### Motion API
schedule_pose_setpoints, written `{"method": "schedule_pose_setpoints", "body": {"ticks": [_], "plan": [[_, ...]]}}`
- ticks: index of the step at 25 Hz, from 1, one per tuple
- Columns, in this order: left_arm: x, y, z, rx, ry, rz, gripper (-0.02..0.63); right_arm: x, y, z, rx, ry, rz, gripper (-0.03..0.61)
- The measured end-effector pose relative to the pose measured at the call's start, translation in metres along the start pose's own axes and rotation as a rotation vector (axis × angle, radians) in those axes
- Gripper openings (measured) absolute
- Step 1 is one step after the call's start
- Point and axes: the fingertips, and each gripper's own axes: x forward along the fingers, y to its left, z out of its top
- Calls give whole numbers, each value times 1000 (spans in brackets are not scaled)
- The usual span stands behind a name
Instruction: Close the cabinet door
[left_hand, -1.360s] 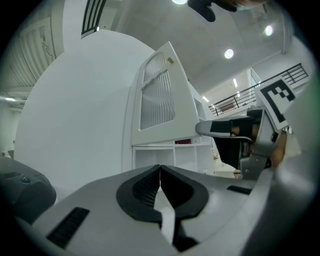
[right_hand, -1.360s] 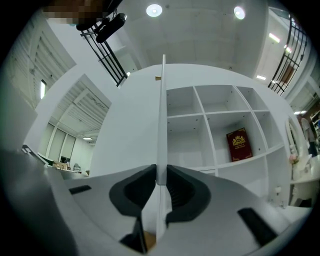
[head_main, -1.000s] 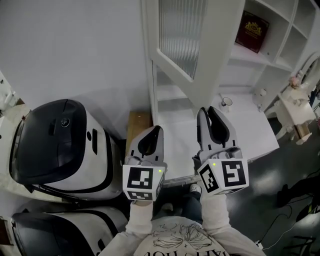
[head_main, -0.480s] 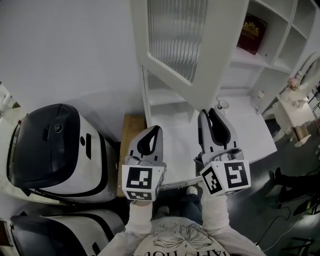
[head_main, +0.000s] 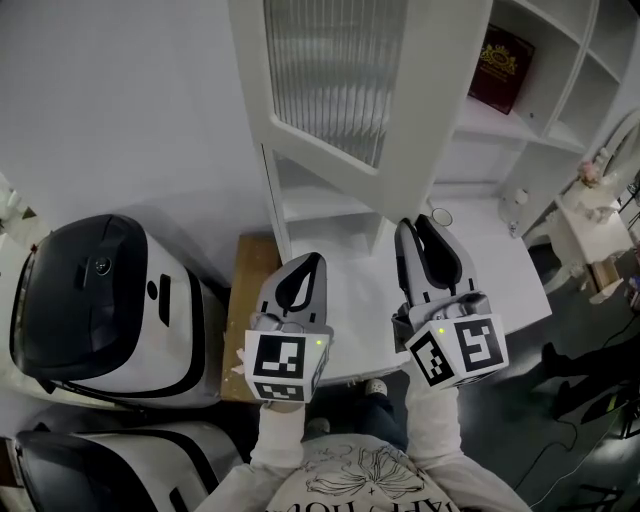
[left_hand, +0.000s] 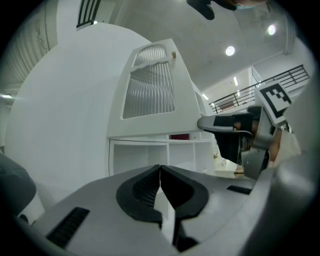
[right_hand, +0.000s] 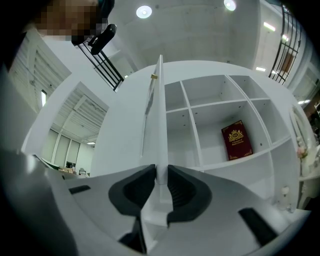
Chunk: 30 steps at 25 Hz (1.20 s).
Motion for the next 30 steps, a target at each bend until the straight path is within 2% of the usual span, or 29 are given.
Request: {"method": "schedule_pose_setpoints", "body": {"ticks": [9, 18, 30], "plan": [[48, -5, 5, 3, 0, 39, 5, 23, -42, -5, 21, 11, 52, 78], [91, -20, 3, 1, 26, 81, 5, 45, -75, -9, 52, 37, 155, 80], [117, -18, 8, 5, 29, 204, 5, 70, -103, -15, 94, 36, 269, 81]]}}
